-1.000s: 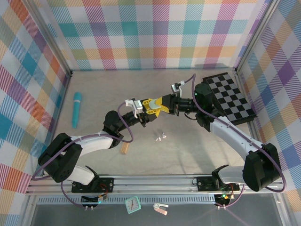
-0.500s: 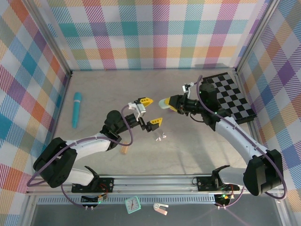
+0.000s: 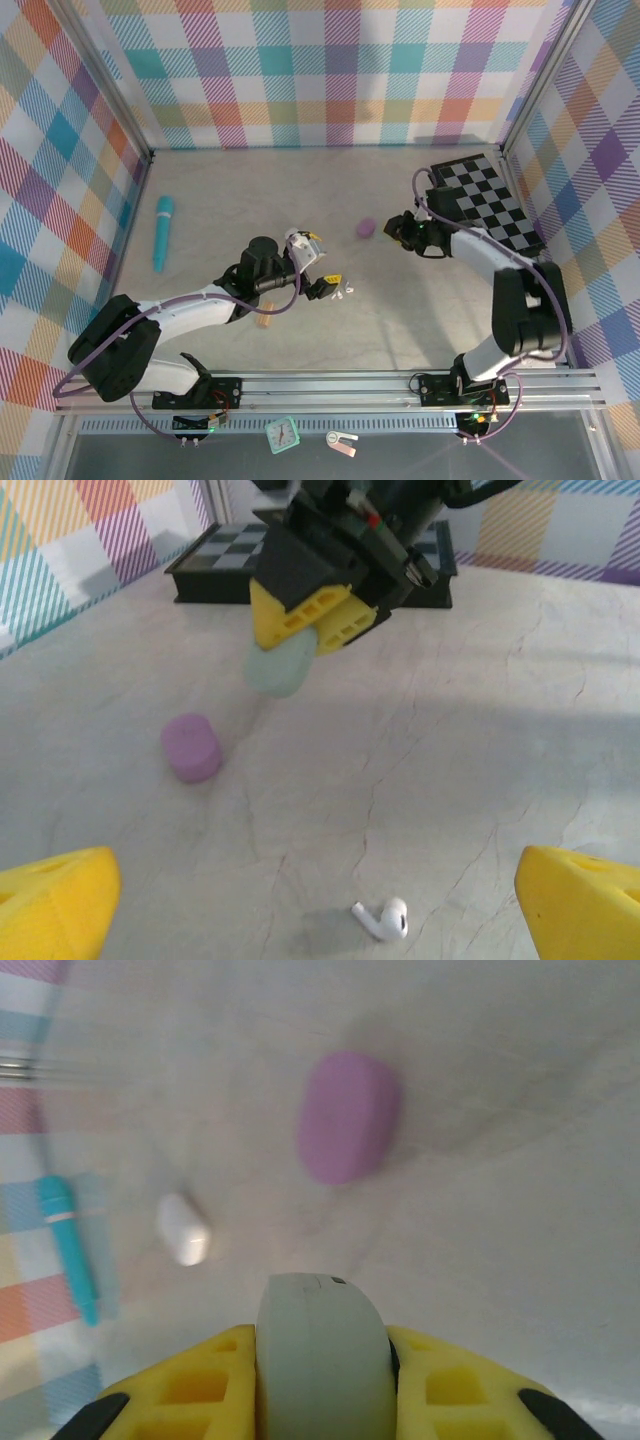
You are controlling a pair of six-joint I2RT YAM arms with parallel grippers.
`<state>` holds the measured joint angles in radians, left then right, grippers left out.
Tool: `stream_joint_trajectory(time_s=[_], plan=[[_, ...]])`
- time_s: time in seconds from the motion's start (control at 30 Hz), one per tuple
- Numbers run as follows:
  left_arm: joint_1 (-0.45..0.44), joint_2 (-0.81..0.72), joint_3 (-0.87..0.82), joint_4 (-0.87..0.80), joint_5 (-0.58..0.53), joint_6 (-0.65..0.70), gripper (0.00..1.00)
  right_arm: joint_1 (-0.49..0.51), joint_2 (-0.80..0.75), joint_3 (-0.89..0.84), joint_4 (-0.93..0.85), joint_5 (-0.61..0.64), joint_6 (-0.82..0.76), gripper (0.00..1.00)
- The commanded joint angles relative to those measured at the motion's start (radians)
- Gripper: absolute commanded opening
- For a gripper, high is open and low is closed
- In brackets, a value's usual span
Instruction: Insert wireless bluetooth earbuds into charging case
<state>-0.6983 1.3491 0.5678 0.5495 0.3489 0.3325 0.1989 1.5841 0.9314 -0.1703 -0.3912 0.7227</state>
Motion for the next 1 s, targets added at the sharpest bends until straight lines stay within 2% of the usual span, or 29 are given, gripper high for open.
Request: stream_joint_trajectory(time_s=[0.0, 0.17, 0.27, 0.43, 0.5, 0.63, 0.87, 0.97], plan=[[-0.011, 0.021, 0.038, -0.034, -0.015, 0.022, 1.0, -0.007, 0.092, 0.05, 0.011, 0.035, -0.045, 0.15], [-0.012, 0.03, 0.042, -0.016, -0.019, 0.005, 1.0, -0.01, 0.196, 0.05, 0.058, 0.049, -0.024, 0.15], [-0.01, 0.029, 0.047, -0.025, -0.055, -0.003, 1.0, -0.017, 0.223, 0.046, 0.063, 0.054, -0.024, 0.19], [0.013, 0.021, 0.063, -0.073, -0.191, -0.068, 1.0, -0.021, 0.162, 0.044, 0.007, 0.112, -0.07, 0.49], [0.042, 0.024, 0.082, -0.108, -0.246, -0.133, 1.0, -0.02, 0.116, 0.045, -0.027, 0.142, -0.101, 0.61], [0.103, 0.039, 0.104, -0.149, -0.303, -0.244, 1.0, -0.004, 0.024, 0.041, -0.084, 0.195, -0.181, 0.72], [0.251, 0.042, 0.094, -0.165, -0.296, -0.499, 1.0, 0.154, -0.057, 0.039, -0.057, 0.257, -0.422, 0.8], [0.322, 0.014, 0.046, -0.113, -0.243, -0.638, 1.0, 0.241, -0.041, 0.038, 0.007, 0.279, -0.491, 0.82]])
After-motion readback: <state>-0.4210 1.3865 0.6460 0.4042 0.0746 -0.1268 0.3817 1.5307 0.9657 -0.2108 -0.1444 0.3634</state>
